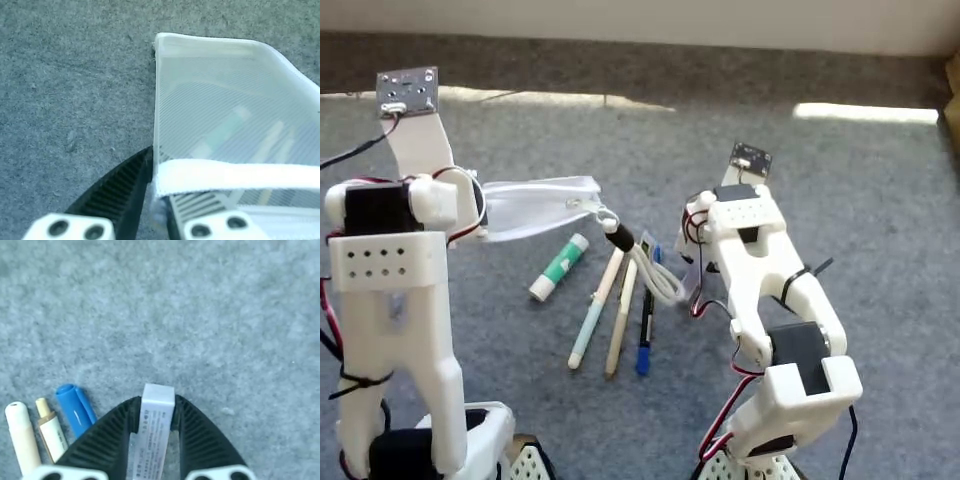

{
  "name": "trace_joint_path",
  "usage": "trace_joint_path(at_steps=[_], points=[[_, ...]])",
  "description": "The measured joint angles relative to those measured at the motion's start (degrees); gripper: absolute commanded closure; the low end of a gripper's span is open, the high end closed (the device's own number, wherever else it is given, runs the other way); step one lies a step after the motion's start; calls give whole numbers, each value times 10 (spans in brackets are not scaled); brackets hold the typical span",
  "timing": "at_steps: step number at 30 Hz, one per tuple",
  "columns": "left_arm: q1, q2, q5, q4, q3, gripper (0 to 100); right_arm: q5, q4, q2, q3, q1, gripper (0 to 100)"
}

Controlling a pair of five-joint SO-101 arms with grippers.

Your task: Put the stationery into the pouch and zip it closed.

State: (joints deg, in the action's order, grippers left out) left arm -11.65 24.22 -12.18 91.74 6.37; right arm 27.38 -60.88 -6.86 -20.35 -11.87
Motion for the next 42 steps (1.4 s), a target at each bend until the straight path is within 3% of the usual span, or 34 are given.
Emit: trace_joint_path(at_steps=[17,37,42], points=[[2,-24,0,43,-72,994,-70,-10,253,-13,-6,978],[23,-25,0,73,-129,994,-249,-35,573,-13,-173,977],[23,-25,0,82,-129,994,-269,15,589,-13,-221,977]])
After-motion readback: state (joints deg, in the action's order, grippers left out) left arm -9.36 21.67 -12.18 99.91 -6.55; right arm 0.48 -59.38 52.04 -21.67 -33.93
